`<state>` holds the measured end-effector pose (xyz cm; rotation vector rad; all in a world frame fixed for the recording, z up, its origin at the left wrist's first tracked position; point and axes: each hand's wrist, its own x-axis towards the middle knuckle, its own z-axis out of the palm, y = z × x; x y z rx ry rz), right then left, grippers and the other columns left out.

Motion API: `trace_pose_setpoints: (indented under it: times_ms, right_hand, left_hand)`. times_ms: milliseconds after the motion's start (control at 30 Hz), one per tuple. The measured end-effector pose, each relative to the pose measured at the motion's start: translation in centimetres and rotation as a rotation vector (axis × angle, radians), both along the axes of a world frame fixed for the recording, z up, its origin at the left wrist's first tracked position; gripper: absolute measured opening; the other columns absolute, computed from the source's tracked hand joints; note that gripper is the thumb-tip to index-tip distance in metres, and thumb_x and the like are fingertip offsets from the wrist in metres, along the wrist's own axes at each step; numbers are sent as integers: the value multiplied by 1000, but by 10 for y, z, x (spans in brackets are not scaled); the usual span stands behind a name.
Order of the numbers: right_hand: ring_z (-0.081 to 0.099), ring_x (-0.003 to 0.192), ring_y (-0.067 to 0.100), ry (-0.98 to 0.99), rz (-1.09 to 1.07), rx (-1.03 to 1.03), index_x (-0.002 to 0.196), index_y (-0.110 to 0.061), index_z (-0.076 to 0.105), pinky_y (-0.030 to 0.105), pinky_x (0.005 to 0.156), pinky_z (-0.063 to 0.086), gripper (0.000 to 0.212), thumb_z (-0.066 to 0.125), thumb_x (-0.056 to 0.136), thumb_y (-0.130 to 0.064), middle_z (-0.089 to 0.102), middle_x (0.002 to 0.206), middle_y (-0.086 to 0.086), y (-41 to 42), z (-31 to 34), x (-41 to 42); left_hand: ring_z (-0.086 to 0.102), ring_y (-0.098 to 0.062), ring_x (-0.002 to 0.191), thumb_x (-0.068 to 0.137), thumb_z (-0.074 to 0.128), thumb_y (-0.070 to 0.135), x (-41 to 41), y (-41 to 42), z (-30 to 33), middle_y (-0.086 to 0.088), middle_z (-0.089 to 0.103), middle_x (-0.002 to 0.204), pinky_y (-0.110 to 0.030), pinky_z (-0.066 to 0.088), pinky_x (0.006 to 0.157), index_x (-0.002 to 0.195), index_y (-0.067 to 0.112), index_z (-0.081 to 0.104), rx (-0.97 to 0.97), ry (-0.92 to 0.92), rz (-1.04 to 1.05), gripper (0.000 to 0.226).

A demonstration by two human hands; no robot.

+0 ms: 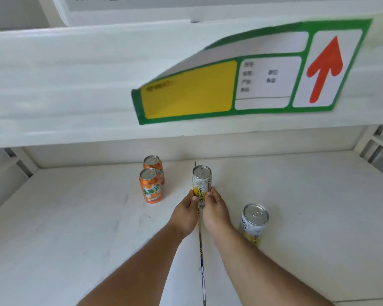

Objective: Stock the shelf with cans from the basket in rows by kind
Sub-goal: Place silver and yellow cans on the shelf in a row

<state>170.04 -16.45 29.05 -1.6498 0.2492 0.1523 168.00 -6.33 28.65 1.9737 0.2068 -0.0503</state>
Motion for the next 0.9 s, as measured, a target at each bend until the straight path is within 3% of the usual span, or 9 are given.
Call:
trace_pose_setpoints:
  times_ms: [133, 267, 533, 700, 767, 833, 900]
  right_hand:
    - [48, 142, 23, 10, -44, 85, 158, -16, 38, 22, 104, 33, 48, 37, 111, -23, 47, 159, 7, 14, -2, 29]
    - [51, 140, 25, 12, -84, 154, 155, -16, 44, 38, 119, 38, 47, 37, 109, -22, 50, 156, 8, 25, -1, 52]
    - [49, 142, 26, 33, -103, 204, 156, -22, 42, 45, 121, 37, 52, 34, 106, -30, 49, 157, 7, 29, -3, 85]
    - [39, 150, 27, 37, -106, 171, 162, -18, 29, 40, 124, 29, 53, 32, 110, -26, 37, 165, 7, 28, 6, 70]
    - [39, 150, 27, 25, -98, 151, 162, -17, 29, 35, 123, 29, 53, 32, 110, -24, 36, 165, 8, 27, 8, 61]
    - [45, 145, 27, 21, -87, 150, 160, -16, 34, 32, 115, 33, 50, 33, 110, -21, 43, 160, 8, 24, 13, 44]
    - [55, 135, 28, 14, -60, 133, 149, -16, 48, 32, 107, 40, 43, 36, 108, -21, 60, 142, 8, 23, 18, 23]
  left_hand:
    - [47, -11, 134, 106, 32, 38, 32, 6, -5, 10, 55, 144, -35, 35, 116, 150, 36, 42, -42, 15, 22, 45]
    - [51, -8, 130, 102, 32, 43, 54, 10, -7, 15, 59, 137, -36, 38, 115, 146, 42, 45, -55, 2, 1, 45]
    - [49, -8, 128, 107, 33, 35, 76, 7, 1, 13, 57, 138, -24, 36, 105, 148, 38, 43, -69, 6, -33, 42]
    - [51, -10, 126, 108, 35, 32, 68, 4, 3, 8, 58, 139, -22, 37, 100, 148, 35, 44, -98, 18, -13, 41]
    - [49, -8, 123, 107, 38, 34, 60, 4, 4, 5, 53, 145, -21, 37, 97, 153, 30, 36, -124, 36, -2, 46]
    - [46, -10, 128, 106, 41, 36, 48, 5, 5, 3, 46, 152, -22, 35, 99, 157, 26, 26, -132, 64, 5, 55]
    - [44, -12, 133, 105, 43, 37, 32, 6, 2, 4, 43, 154, -24, 36, 101, 158, 26, 23, -126, 86, 17, 58]
